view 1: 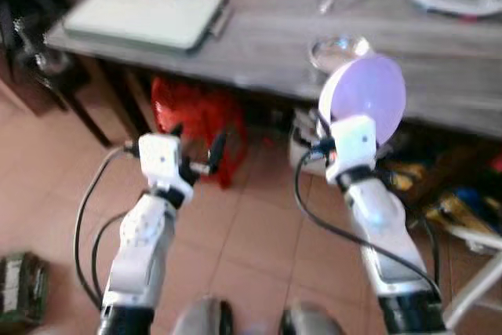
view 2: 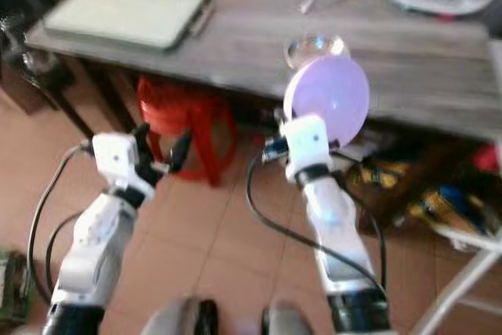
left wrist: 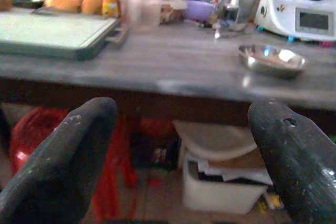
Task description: Setting the table
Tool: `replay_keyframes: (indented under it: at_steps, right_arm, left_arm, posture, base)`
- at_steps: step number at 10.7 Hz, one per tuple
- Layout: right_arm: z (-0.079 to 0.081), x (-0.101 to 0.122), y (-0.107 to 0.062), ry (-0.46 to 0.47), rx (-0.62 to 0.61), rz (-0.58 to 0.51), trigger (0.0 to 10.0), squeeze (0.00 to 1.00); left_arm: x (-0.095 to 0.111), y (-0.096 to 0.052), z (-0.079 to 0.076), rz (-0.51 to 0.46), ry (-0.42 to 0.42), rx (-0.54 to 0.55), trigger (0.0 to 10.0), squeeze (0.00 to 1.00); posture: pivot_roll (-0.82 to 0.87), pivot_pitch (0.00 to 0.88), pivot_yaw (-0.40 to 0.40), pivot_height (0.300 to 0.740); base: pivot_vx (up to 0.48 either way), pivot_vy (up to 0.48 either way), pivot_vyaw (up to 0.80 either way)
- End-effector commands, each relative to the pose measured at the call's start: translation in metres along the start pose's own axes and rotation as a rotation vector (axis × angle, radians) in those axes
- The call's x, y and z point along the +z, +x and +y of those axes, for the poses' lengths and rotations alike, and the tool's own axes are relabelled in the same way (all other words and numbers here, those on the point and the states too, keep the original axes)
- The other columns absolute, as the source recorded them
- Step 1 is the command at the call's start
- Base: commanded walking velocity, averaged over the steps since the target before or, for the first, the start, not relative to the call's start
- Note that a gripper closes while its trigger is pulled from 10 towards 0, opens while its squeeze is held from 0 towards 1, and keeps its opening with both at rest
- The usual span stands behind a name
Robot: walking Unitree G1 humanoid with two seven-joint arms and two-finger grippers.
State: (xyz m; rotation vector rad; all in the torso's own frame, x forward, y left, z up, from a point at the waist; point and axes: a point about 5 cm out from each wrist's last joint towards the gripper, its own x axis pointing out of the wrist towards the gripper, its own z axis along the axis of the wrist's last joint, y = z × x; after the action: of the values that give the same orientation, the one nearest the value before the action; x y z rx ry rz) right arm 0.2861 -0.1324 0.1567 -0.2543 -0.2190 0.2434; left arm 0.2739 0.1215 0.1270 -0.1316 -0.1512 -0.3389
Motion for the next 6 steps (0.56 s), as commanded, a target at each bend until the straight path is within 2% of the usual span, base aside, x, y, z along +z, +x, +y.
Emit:
replay_keyframes:
  at_steps: [1,3,6]
  right_arm:
    - [-0.004,0.005,0.001,-0.028,-0.002,-0.031,10.0,0.00]
    - [-0.001,0.012,0.006,-0.093,0.026,-0.073,10.0,0.00]
    - [0.001,0.017,0.010,-0.103,0.043,-0.098,10.0,0.00]
  left_arm:
    - [0.003,0.002,-0.006,-0.011,-0.004,-0.019,10.0,0.00]
    - [0.005,0.004,-0.006,-0.018,0.001,-0.021,10.0,0.00]
    - [0.007,0.006,-0.005,-0.027,0.003,-0.020,10.0,0.00]
  posture:
    - [-0.07,0.120,0.036,0.740]
    - [-0.07,0.122,0.037,0.740]
    - [-0.06,0.123,0.037,0.740]
  base:
    - [0.480,0.000,0.00]
    - [0.480,0.000,0.00]
    - [0.480,0.000,0.00]
